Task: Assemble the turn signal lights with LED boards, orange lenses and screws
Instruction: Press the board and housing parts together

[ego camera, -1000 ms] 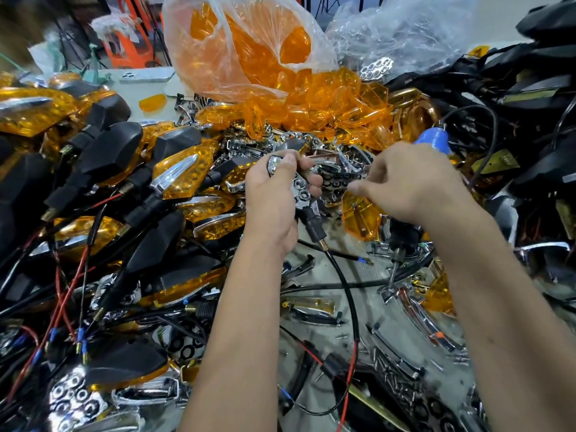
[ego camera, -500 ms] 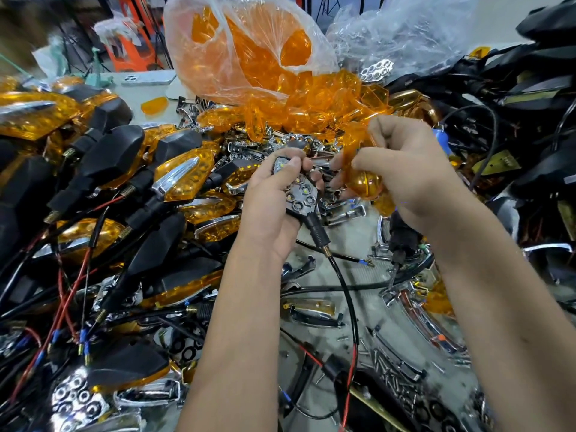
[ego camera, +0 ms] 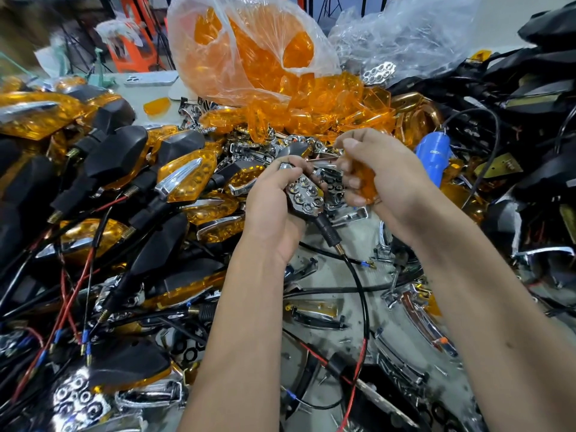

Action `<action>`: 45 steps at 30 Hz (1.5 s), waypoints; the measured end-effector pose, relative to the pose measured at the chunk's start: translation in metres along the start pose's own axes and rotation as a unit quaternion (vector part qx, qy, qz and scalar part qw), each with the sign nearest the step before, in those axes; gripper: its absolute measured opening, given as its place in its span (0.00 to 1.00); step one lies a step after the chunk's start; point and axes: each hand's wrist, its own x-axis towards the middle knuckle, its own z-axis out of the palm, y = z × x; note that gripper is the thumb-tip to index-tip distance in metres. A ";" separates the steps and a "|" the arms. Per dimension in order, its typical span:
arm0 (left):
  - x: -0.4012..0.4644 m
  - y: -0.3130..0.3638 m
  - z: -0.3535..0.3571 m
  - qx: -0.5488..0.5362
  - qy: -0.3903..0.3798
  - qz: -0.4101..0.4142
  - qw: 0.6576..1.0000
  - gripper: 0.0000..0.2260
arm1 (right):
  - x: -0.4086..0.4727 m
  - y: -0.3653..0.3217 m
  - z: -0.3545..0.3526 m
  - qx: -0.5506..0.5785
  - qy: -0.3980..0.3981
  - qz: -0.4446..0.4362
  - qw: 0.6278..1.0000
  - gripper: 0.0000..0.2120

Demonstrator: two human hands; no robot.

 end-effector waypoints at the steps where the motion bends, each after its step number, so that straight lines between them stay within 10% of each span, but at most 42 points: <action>1: 0.000 0.000 0.000 0.018 -0.002 0.003 1.000 0.13 | 0.000 0.000 0.001 -0.016 0.001 -0.011 1.000 0.05; 45: -0.007 -0.009 0.010 -0.016 0.023 -0.036 0.999 0.16 | -0.002 0.020 0.038 -0.185 0.030 -0.192 0.963 0.08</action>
